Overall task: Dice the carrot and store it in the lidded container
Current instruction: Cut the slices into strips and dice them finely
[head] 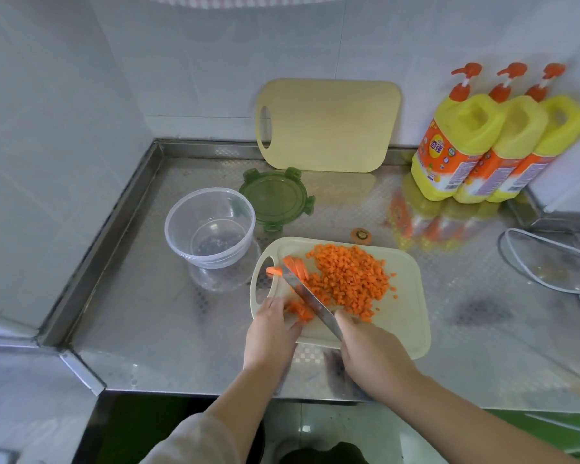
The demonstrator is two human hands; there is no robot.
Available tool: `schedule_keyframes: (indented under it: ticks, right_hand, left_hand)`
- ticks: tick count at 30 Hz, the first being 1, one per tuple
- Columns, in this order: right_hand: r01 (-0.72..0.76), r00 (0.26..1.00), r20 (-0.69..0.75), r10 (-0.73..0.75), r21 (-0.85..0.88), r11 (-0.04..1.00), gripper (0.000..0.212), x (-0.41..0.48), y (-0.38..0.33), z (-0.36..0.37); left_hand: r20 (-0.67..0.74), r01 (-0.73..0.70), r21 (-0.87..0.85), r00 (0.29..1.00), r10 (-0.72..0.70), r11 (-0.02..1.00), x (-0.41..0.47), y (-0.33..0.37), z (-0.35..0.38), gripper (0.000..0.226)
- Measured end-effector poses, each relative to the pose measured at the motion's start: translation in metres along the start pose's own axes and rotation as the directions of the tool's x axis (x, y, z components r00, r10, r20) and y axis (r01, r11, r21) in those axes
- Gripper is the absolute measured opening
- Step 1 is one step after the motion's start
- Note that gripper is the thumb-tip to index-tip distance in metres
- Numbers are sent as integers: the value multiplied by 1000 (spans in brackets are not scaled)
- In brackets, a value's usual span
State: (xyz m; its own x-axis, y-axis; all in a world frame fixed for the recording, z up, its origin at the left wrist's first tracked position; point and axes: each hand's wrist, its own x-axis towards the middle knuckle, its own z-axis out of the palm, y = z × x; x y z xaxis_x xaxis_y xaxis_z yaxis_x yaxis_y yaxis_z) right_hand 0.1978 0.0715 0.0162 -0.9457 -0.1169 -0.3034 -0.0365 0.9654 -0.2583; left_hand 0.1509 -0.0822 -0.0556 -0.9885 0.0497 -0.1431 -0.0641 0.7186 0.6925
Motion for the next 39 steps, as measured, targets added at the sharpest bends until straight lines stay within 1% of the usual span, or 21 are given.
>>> schedule_keyframes:
  ticks: [2, 4, 10, 20, 27, 31, 35, 39]
  right_hand:
    - [15, 1000, 18, -15, -28, 999, 24, -1, -4, -1]
    - [10, 1000, 26, -9, -42, 999, 30, 0, -6, 2]
    - [0, 999, 41, 3, -75, 997, 41, 5, -4, 7]
    - [12, 999, 35, -10, -60, 998, 44, 15, -3, 17]
    - [28, 995, 95, -19, -96, 995, 49, 19, -3, 21]
    - [12, 995, 102, -6, -55, 998, 36, 22, -5, 17]
    - [-80, 990, 119, 69, 84, 993, 13, 27, 3, 9]
    - [-44, 995, 95, 39, 54, 998, 12, 16, 11, 10]
  left_hand:
    - [-4, -3, -2, 1000, 3, 1000, 0, -1, 0, 15]
    - [-5, -3, -9, 1000, 3, 1000, 1, -1, 0, 12]
    - [-13, -26, 48, 1000, 27, 999, 5, -2, 3, 14]
    - [4, -8, 86, 1000, 7, 996, 10, -5, 5, 15]
    - [-15, -15, 57, 1000, 16, 998, 9, -3, 3, 7]
    - [-4, -13, 50, 1000, 13, 999, 11, -4, 3, 7]
    - [-3, -12, 71, 1000, 12, 997, 11, -4, 3, 11]
    - [-9, 2, 39, 1000, -1, 999, 10, -2, 2, 12]
